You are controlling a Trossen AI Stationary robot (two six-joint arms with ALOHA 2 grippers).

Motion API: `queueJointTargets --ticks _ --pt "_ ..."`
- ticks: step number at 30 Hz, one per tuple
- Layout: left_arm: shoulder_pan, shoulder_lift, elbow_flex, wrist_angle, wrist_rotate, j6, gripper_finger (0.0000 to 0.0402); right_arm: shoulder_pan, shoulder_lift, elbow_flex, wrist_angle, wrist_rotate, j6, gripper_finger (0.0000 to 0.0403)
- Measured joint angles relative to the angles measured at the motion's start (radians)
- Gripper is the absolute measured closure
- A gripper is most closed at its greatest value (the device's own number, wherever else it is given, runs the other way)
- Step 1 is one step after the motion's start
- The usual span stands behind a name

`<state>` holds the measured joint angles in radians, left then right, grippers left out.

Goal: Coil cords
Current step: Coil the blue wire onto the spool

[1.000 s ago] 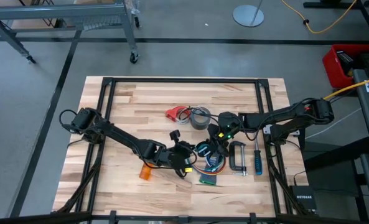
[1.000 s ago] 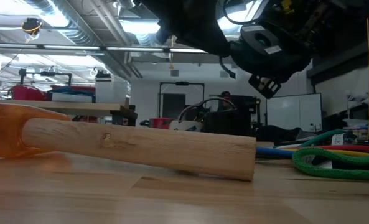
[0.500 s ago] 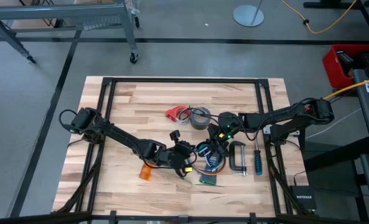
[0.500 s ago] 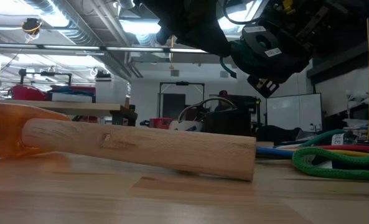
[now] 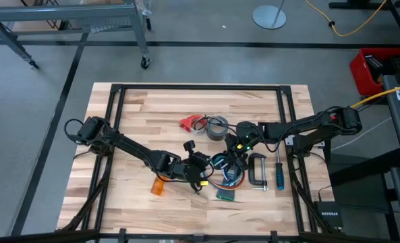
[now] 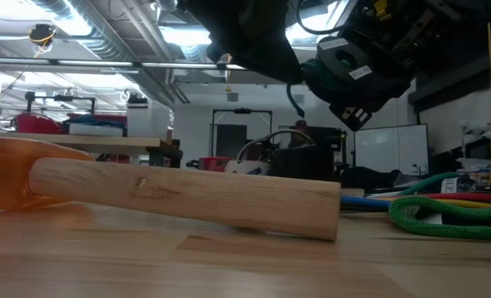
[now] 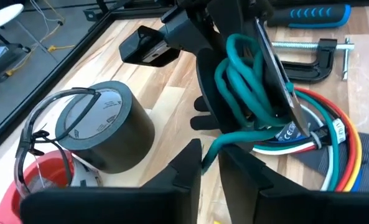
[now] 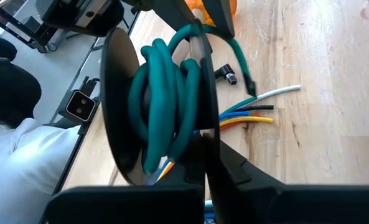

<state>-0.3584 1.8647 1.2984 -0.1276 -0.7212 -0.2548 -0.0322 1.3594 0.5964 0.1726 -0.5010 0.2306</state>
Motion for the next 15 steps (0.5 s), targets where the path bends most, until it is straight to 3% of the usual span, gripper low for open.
queueJointTargets --ticks 15 --pt "-0.009 0.000 0.001 -0.051 0.053 0.023 0.0349 -0.001 0.000 0.000 -0.001 -0.002 0.000 0.0398"
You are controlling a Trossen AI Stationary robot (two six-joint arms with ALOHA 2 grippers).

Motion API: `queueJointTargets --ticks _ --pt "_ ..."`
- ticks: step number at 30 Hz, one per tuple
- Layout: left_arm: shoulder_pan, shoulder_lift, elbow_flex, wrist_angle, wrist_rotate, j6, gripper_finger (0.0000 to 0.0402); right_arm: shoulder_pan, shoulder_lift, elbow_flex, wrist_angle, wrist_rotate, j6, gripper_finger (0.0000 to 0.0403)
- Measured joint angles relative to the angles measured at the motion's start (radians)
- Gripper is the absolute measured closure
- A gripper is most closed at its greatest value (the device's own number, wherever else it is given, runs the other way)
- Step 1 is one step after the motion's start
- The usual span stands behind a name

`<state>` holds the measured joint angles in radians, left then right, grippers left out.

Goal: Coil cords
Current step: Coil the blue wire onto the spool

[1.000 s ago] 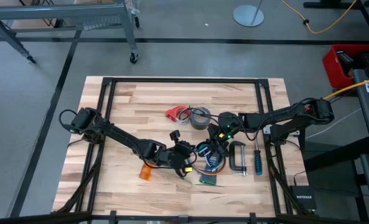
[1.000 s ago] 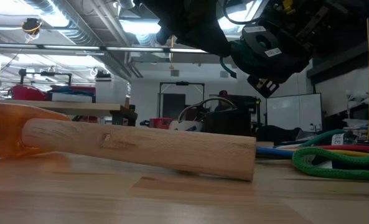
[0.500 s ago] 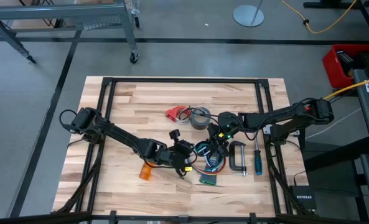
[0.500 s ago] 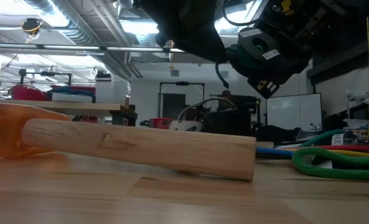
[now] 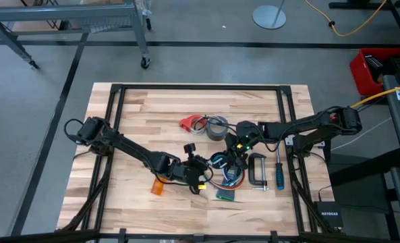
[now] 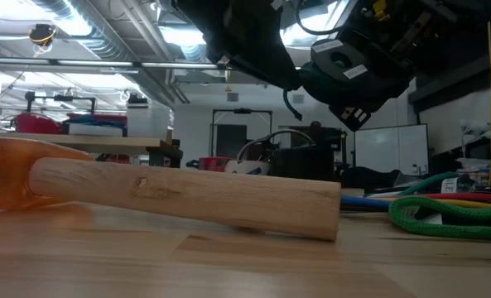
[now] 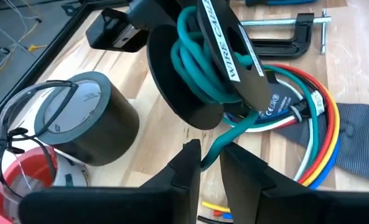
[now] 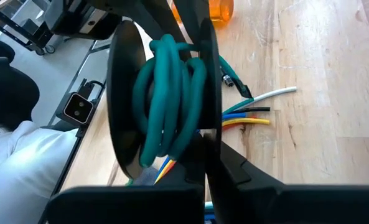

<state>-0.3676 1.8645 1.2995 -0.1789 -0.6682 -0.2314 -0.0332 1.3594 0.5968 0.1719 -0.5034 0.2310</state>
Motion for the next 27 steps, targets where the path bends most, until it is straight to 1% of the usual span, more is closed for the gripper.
queueJointTargets --ticks 13,20,27 --pt "0.005 0.000 0.000 0.010 -0.003 -0.023 0.0352 0.001 0.000 0.000 -0.002 -0.005 0.000 0.0398" --pt "0.006 0.000 -0.001 0.070 -0.005 -0.022 0.0353 0.001 0.000 0.000 -0.002 -0.012 -0.001 0.0398" --pt "0.024 0.000 -0.002 0.093 -0.005 -0.028 0.0353 0.001 0.000 0.000 0.011 -0.012 -0.001 0.0398"
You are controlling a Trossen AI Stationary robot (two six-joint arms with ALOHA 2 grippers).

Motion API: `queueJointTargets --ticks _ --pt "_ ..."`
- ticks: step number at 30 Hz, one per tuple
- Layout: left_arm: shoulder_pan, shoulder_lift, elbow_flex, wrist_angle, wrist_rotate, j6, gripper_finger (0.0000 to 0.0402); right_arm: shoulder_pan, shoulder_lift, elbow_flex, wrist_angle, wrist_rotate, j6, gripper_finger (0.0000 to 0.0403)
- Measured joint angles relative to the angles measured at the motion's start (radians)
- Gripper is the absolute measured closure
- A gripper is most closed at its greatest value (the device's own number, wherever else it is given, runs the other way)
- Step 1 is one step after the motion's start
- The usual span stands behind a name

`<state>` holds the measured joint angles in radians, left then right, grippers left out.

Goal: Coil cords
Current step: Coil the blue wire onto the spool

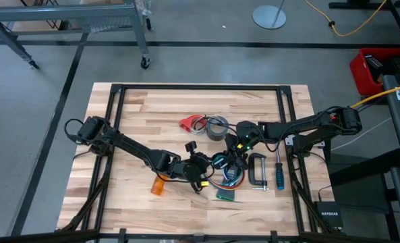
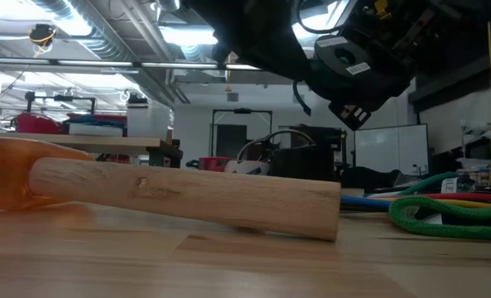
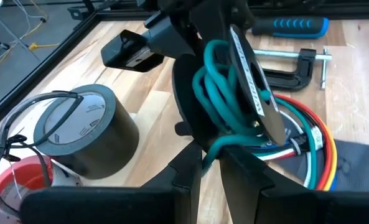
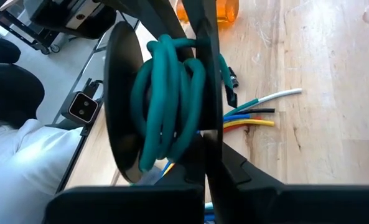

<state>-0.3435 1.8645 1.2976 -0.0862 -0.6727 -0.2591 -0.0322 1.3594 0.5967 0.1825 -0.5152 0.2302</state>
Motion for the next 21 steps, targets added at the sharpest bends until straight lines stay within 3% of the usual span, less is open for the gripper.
queueJointTargets --ticks 14,21 --pt "0.027 -0.002 -0.001 0.107 0.100 0.061 0.0353 0.002 0.000 -0.004 0.057 -0.008 -0.005 0.0398" --pt "0.028 -0.002 0.000 0.098 0.105 0.114 0.0393 0.001 0.000 -0.004 0.055 -0.002 -0.004 0.0394"
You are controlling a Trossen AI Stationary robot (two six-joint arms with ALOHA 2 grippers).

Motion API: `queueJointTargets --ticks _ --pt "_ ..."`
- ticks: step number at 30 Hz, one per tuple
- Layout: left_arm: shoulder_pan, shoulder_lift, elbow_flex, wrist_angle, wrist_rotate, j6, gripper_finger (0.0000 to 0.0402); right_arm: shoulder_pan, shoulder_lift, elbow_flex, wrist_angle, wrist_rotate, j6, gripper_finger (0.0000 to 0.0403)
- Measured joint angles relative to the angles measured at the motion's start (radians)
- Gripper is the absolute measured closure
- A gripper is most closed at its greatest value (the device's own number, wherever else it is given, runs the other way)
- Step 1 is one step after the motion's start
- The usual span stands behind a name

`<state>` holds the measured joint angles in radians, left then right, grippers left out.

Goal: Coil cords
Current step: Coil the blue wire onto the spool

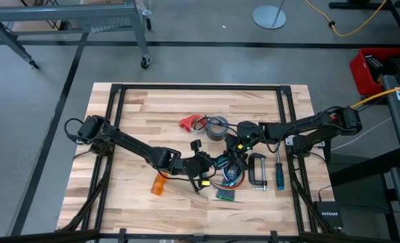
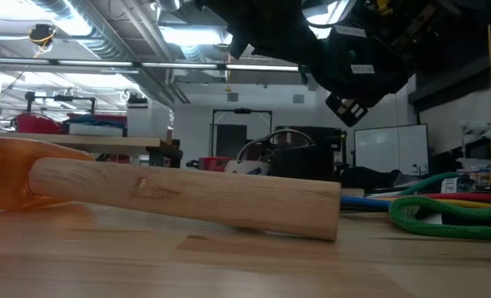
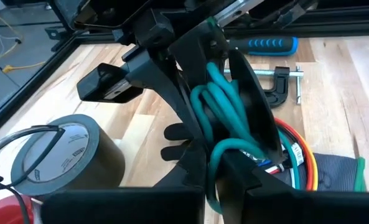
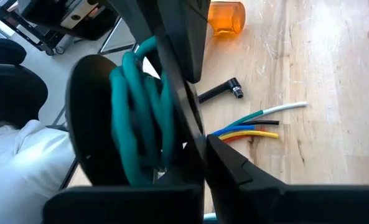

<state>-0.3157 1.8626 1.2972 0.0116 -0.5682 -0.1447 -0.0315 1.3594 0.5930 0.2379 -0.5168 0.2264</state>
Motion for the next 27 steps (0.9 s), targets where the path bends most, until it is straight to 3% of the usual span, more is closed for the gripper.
queueJointTargets --ticks 9,16,27 --pt "-0.001 -0.012 0.003 -0.046 -0.033 0.018 0.0399 -0.002 0.000 0.003 0.003 0.003 0.052 0.0356" --pt "-0.001 -0.100 0.002 -0.139 -0.044 0.025 0.0400 -0.002 0.000 0.007 0.008 -0.024 0.064 0.0346" --pt "0.004 -0.279 0.001 -0.538 -0.107 -0.133 0.0401 -0.002 0.000 0.005 -0.003 -0.080 0.070 0.0347"
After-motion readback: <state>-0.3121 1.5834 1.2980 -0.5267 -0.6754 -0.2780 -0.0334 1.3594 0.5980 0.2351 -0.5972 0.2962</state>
